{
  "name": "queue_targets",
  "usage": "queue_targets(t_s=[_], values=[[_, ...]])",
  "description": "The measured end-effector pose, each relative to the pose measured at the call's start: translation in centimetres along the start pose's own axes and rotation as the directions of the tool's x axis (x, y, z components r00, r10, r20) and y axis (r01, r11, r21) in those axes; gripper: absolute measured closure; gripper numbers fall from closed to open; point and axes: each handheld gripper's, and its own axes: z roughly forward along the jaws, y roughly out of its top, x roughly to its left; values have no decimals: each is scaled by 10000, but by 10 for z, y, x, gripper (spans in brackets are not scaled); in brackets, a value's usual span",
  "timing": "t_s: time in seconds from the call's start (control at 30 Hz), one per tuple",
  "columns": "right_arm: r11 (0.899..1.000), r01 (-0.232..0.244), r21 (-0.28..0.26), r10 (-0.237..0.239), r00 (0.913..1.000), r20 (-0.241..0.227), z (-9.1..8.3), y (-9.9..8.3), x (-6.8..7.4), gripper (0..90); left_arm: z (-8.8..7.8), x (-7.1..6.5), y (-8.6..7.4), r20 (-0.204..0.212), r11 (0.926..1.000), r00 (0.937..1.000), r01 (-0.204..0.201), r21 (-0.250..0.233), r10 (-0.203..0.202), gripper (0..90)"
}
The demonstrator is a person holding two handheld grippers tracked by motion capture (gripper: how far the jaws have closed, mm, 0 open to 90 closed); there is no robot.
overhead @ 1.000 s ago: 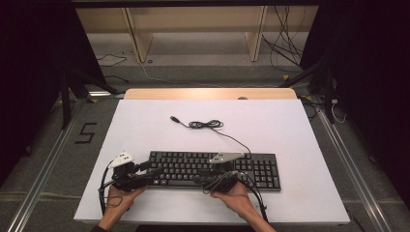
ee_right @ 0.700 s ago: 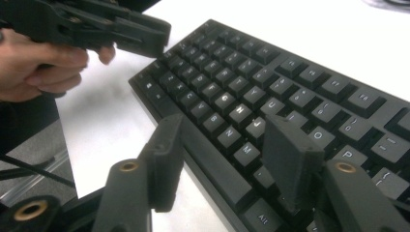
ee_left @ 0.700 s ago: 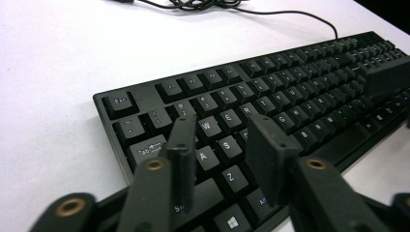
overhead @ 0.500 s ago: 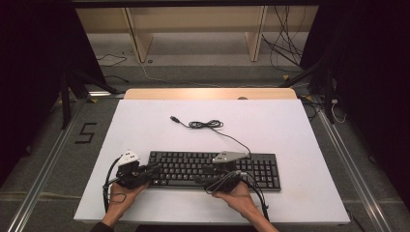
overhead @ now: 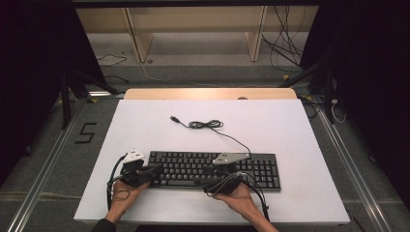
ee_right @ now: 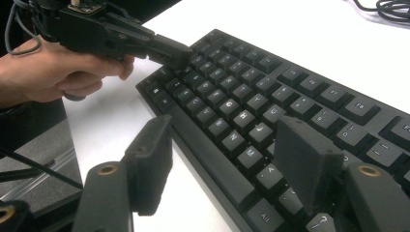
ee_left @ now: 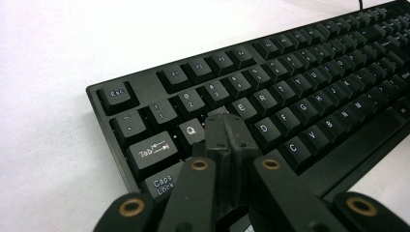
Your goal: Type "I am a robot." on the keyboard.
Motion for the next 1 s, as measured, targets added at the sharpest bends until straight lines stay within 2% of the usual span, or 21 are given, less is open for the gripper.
queue_targets(t_s=[0.5,0.57,1.0], values=[[10000,72,22,-72,10000,7,-2,-1,2,394,3,0,0,8,9998,10000,61,214,-61,889],[10000,71,17,-71,10000,17,-2,-1,2,394,4,0,-1,-47,9993,10000,6,385,-4,889],[9999,108,70,-108,9999,12,-2,-2,3,394,4,0,-1,-27,9992,10000,29,388,-28,890]])
